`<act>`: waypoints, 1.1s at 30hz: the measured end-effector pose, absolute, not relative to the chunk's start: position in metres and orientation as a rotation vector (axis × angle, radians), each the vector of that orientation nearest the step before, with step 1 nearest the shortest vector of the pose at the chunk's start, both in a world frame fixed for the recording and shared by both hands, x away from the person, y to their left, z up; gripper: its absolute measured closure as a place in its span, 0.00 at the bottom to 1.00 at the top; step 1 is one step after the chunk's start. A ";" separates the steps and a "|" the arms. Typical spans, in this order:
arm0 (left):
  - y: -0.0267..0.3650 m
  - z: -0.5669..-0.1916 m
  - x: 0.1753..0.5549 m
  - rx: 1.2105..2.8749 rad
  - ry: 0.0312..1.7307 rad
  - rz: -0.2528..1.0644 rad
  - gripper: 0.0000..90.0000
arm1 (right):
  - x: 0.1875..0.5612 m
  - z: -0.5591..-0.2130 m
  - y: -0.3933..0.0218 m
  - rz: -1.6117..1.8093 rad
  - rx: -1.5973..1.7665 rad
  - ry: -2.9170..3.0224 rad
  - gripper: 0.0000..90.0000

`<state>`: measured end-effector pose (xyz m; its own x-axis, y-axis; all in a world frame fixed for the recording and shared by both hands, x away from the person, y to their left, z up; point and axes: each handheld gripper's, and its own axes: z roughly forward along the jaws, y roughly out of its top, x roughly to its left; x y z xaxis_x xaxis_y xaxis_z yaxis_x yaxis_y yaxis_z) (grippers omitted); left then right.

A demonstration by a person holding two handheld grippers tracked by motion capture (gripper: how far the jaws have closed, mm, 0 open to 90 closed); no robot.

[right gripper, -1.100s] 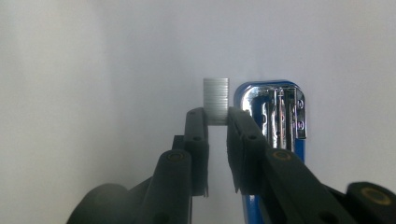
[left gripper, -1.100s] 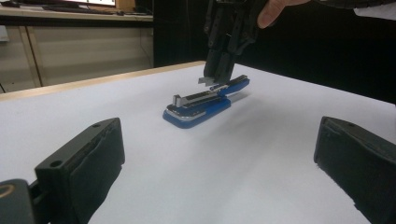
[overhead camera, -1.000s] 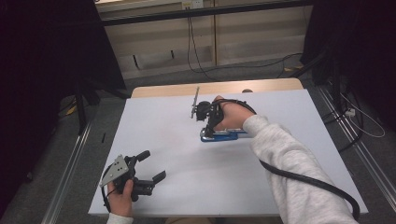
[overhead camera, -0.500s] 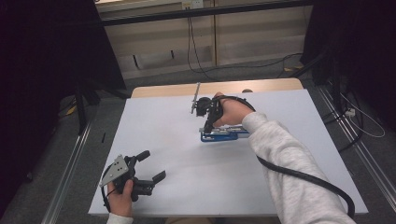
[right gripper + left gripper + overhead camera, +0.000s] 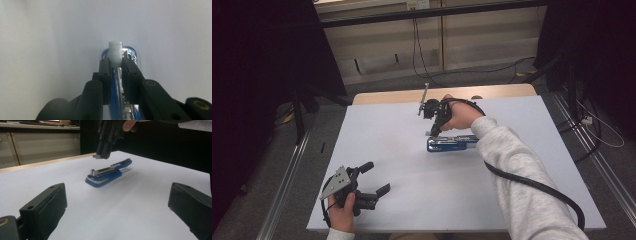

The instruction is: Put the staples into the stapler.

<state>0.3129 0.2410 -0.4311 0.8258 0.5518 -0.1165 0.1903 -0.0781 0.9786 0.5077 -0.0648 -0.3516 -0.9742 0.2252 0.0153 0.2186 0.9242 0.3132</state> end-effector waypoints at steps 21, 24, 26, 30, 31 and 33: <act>0.242 -0.431 0.313 1.655 0.585 0.337 0.02 | 0.513 -0.359 -0.063 0.454 0.330 3.067 0.87; 0.242 -0.431 0.313 1.655 0.585 0.337 0.02 | 0.514 -0.362 -0.064 0.460 0.307 3.068 0.87; 0.242 -0.431 0.314 1.658 0.586 0.336 0.02 | 0.515 -0.364 -0.065 0.473 0.306 3.065 0.87; 0.241 -0.431 0.314 1.657 0.584 0.335 0.02 | 0.515 -0.367 -0.066 0.459 0.293 3.064 0.87; 0.241 -0.431 0.314 1.658 0.584 0.334 0.02 | 0.515 -0.367 -0.066 0.447 0.301 3.069 0.87; 0.242 -0.431 0.314 1.658 0.585 0.336 0.02 | 0.516 -0.370 -0.067 0.443 0.290 3.067 0.87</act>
<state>0.3136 0.2416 -0.4309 0.8273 0.5514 -0.1074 0.1851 -0.0870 0.9789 0.5164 -0.0671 -0.3700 -0.9823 0.1875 -0.0019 0.1793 0.9421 0.2832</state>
